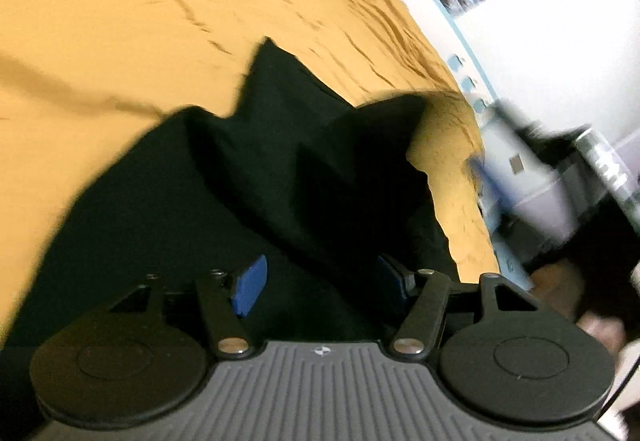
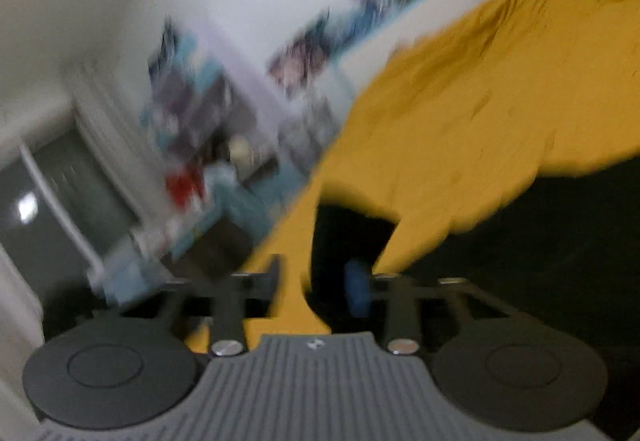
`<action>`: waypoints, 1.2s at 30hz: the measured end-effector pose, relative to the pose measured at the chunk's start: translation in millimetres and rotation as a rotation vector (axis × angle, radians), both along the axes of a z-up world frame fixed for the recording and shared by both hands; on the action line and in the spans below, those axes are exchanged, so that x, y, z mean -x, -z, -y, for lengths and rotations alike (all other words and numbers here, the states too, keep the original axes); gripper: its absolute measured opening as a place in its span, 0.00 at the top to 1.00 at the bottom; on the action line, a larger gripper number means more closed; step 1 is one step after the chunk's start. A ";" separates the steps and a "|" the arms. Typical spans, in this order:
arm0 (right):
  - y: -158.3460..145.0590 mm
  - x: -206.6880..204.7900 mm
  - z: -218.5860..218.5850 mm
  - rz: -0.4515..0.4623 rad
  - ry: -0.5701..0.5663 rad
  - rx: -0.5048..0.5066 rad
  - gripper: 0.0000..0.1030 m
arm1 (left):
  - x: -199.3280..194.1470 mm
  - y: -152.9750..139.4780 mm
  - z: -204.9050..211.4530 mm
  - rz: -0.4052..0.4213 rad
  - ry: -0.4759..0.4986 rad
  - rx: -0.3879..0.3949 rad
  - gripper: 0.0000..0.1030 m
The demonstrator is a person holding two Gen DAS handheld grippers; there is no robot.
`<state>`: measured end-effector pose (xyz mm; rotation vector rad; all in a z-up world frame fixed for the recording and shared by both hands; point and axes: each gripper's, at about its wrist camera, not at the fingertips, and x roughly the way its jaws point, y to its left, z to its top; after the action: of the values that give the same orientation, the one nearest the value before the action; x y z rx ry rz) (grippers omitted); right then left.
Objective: Fold small clothes
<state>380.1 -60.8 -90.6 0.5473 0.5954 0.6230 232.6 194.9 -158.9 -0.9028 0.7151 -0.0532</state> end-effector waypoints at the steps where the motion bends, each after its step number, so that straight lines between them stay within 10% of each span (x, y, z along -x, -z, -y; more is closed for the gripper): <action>1: 7.1 2.3 -2.3 -0.014 -0.018 0.003 0.52 | 0.1 1.0 -3.8 0.003 -0.009 0.005 0.29; 17: 49.3 5.4 312.0 -0.341 0.519 -0.192 0.45 | -50.0 19.8 -0.5 -0.059 -0.131 0.026 0.29; 30: 100.9 -21.0 287.8 -0.469 0.539 -0.325 0.45 | -55.0 32.3 -1.0 -0.099 -0.241 0.059 0.29; 33: 104.7 -23.6 291.0 -0.474 0.562 -0.333 0.45 | -58.7 32.4 -0.8 -0.053 -0.240 0.050 0.62; 34: 106.3 -21.4 293.9 -0.478 0.563 -0.335 0.45 | -60.8 31.9 0.6 -0.050 -0.236 0.040 0.94; 36: 103.6 -23.9 292.9 -0.478 0.560 -0.325 0.46 | -56.7 30.4 0.5 -0.019 -0.239 0.037 0.93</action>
<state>404.0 -353.6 -194.2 1.1378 0.7499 0.0444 289.3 194.4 -189.3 -1.0199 0.6212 0.1552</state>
